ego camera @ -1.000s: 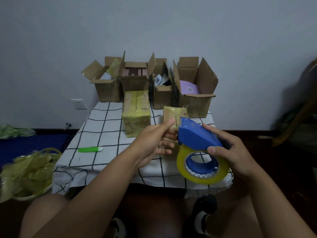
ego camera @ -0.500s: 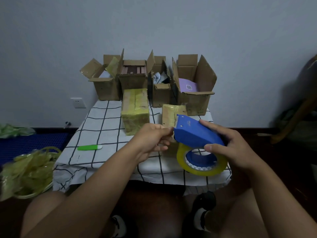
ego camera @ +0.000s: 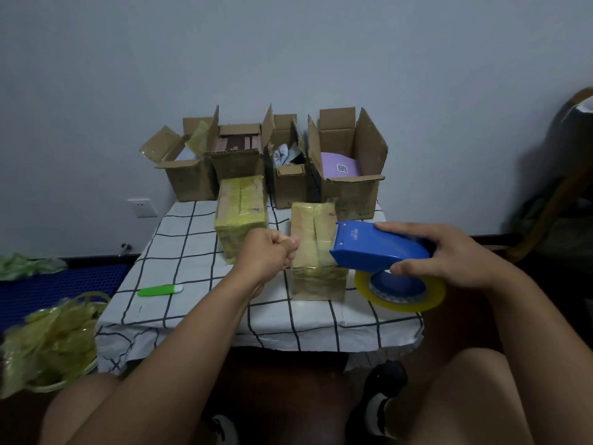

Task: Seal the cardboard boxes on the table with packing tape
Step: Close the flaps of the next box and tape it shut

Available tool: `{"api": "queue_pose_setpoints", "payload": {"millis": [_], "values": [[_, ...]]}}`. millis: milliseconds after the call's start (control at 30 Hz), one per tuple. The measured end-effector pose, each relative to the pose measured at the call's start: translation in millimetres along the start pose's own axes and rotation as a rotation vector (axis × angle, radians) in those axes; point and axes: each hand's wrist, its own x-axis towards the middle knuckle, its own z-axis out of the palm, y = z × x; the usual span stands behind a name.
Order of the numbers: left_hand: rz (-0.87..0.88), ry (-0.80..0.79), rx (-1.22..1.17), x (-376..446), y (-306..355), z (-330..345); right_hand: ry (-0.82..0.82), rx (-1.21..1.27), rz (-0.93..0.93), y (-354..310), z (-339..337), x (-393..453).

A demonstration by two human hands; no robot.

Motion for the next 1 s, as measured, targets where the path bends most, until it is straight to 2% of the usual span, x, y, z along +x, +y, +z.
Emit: {"api": "queue_pose_setpoints", "payload": {"millis": [133, 500, 1000], "values": [[-0.001, 0.029, 0.028, -0.6, -15.1, 0.7, -0.052, -0.040, 0.037, 10.8, -9.3, 2.8], [-0.066, 0.189, -0.088, -5.3, -43.9, 18.3, -0.152, -0.161, 0.060, 18.4, -14.2, 32.5], [-0.157, 0.113, -0.173, -1.6, -43.4, 25.3, -0.190, -0.188, 0.133, 29.0, -13.8, 29.9]]}}
